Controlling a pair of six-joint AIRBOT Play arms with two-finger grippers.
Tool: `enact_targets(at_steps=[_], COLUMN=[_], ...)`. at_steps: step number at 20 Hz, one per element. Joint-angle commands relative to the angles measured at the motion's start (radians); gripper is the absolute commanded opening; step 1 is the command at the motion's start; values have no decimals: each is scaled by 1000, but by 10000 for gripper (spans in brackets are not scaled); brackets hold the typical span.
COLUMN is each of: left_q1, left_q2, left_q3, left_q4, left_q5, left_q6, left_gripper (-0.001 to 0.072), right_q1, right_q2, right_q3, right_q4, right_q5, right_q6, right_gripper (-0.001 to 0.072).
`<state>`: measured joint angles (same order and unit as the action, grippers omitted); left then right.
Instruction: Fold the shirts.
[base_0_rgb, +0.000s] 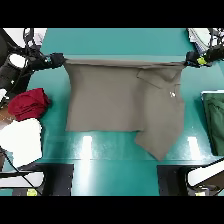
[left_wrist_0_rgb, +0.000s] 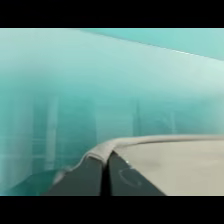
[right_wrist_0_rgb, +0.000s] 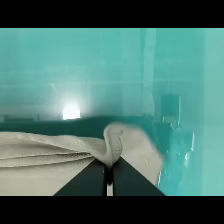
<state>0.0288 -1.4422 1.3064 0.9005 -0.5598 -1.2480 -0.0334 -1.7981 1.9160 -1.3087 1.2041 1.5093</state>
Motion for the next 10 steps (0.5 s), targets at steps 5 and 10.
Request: enact_targets(at_steps=[5,10], left_q1=[0,0], left_q2=[-17,-116], left_q3=[10,10], left_q4=[183,192], left_q5=[-321,-356], left_q6=[43,-9], left_gripper=[23,24], right_q1=[53,52], right_q2=[67,109], right_q3=[-243,-389], right_q4=[-117,-51], right_q5=[65,-22], right_q6=[-18,-14], right_gripper=[20,22])
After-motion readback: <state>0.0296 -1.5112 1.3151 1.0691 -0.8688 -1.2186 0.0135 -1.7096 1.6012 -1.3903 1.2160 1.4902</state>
